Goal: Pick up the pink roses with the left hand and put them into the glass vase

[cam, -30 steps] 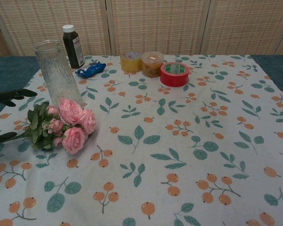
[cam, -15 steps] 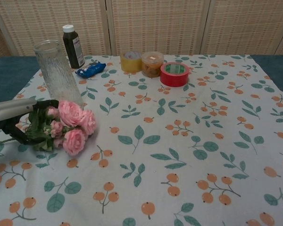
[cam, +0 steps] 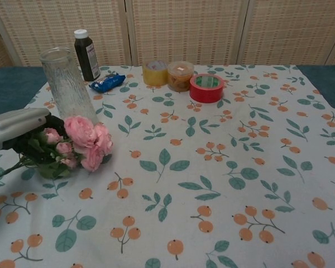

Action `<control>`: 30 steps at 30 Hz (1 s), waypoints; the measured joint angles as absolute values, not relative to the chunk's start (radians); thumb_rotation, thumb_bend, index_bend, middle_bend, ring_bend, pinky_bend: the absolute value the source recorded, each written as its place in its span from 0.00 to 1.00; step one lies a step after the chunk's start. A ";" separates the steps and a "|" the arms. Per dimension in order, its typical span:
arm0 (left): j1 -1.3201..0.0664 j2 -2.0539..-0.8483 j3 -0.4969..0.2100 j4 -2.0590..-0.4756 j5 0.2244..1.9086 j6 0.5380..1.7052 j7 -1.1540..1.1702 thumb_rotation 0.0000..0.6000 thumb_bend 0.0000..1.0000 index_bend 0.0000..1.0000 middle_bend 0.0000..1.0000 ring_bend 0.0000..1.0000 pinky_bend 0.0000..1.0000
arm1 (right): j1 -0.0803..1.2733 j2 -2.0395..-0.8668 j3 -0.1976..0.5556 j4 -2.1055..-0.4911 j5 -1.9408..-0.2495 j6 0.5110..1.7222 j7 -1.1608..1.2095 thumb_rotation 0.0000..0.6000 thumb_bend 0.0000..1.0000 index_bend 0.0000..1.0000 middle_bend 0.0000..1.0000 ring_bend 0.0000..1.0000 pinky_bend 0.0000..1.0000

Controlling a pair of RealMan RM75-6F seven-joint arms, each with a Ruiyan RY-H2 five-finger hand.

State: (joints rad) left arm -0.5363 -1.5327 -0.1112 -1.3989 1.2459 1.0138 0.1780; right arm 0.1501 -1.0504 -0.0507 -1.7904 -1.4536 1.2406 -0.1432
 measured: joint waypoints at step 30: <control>-0.465 -1.430 -0.445 -1.521 1.418 1.543 -0.821 1.00 0.42 0.67 0.71 0.43 0.17 | 0.153 -1.050 -0.051 -1.795 -1.449 1.229 -0.143 1.00 0.19 0.00 0.00 0.00 0.00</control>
